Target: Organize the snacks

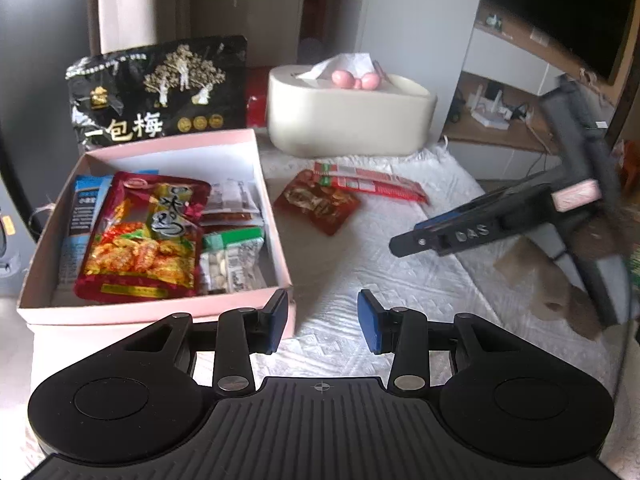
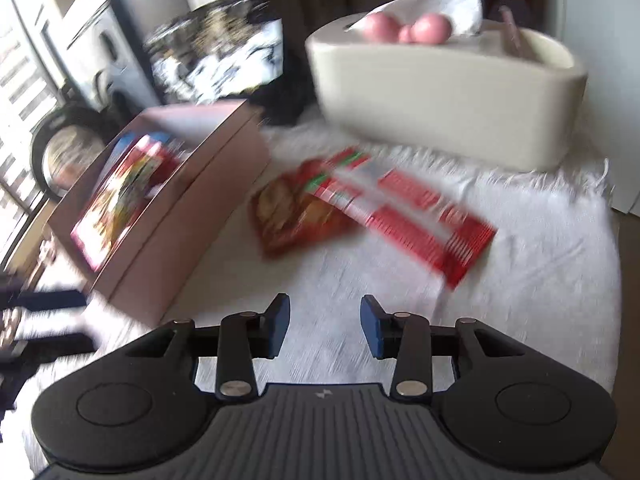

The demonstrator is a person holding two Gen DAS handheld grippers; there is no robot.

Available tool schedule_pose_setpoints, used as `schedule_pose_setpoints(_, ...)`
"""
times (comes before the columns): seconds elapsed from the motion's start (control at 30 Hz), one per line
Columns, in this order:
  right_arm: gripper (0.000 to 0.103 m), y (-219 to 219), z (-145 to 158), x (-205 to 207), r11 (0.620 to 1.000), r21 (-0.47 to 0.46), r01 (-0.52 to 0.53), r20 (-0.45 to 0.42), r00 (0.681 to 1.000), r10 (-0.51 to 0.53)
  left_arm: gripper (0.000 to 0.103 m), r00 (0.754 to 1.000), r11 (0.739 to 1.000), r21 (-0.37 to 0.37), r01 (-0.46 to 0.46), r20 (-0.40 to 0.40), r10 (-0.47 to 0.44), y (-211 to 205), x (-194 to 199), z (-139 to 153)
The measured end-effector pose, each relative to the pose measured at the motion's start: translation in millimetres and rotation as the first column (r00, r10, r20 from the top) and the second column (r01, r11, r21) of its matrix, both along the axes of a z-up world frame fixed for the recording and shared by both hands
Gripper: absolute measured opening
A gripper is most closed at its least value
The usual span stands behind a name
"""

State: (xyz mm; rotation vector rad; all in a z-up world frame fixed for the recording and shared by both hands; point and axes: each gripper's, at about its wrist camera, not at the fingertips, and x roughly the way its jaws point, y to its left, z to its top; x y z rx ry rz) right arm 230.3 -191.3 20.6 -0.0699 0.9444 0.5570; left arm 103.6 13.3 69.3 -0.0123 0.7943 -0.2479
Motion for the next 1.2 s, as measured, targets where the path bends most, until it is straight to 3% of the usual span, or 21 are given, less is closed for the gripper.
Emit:
schedule_pose_setpoints(0.13,0.04,2,20,-22,1.0,0.006,-0.017,0.109,0.994,0.016,0.043,1.0,0.999,-0.033,-0.002,-0.028,0.001,-1,3,-5)
schedule_pose_setpoints(0.23,0.056,4,31,-24,0.999,0.037,-0.022,0.191,0.981,0.014,0.043,1.0,0.996,-0.09,-0.002,-0.025,0.0,5,-3,-6)
schedule_pose_setpoints(0.37,0.061,10,23,-10,0.991,0.132,-0.034,0.172,0.985,0.011,0.043,0.998,0.984,-0.173,-0.051,-0.037,0.045,24,-13,-15)
schedule_pose_setpoints(0.43,0.062,16,10,1,0.989,0.145,-0.017,0.146,0.989,-0.004,0.043,0.997,0.981,-0.18,-0.073,-0.038,0.067,32,-18,-20)
schedule_pose_setpoints(0.6,0.062,27,-16,23,0.99,0.118,0.071,0.103,0.991,-0.083,0.043,0.994,0.979,-0.169,-0.112,-0.019,0.11,46,-24,-33)
schedule_pose_setpoints(0.73,0.064,36,-16,32,0.99,0.11,0.091,0.178,0.978,-0.11,0.043,0.99,0.974,-0.178,-0.14,-0.059,0.132,54,-19,-51)
schedule_pose_setpoints(0.83,0.071,49,-13,39,0.995,0.095,0.018,0.244,0.969,-0.04,0.043,0.99,0.973,-0.184,-0.137,-0.052,0.129,55,-21,-56)
schedule_pose_setpoints(0.9,0.079,59,-16,48,0.997,0.064,-0.043,0.228,0.973,0.027,0.043,0.992,0.973,-0.19,-0.128,-0.049,0.12,56,-23,-56)
schedule_pose_setpoints(0.97,0.079,66,-20,57,0.996,0.025,-0.082,0.186,0.98,0.076,0.043,0.992,0.971,-0.202,-0.126,-0.045,0.119,58,-25,-55)
schedule_pose_setpoints(1.07,0.079,71,-23,53,0.992,-0.032,-0.125,0.212,0.969,0.129,0.043,0.992,0.968,-0.217,-0.126,-0.043,0.12,60,-28,-56)
schedule_pose_setpoints(1.2,0.068,72,-19,38,0.986,-0.106,-0.126,0.238,0.96,0.148,0.043,0.99,0.962,-0.235,-0.141,-0.048,0.133,61,-28,-57)
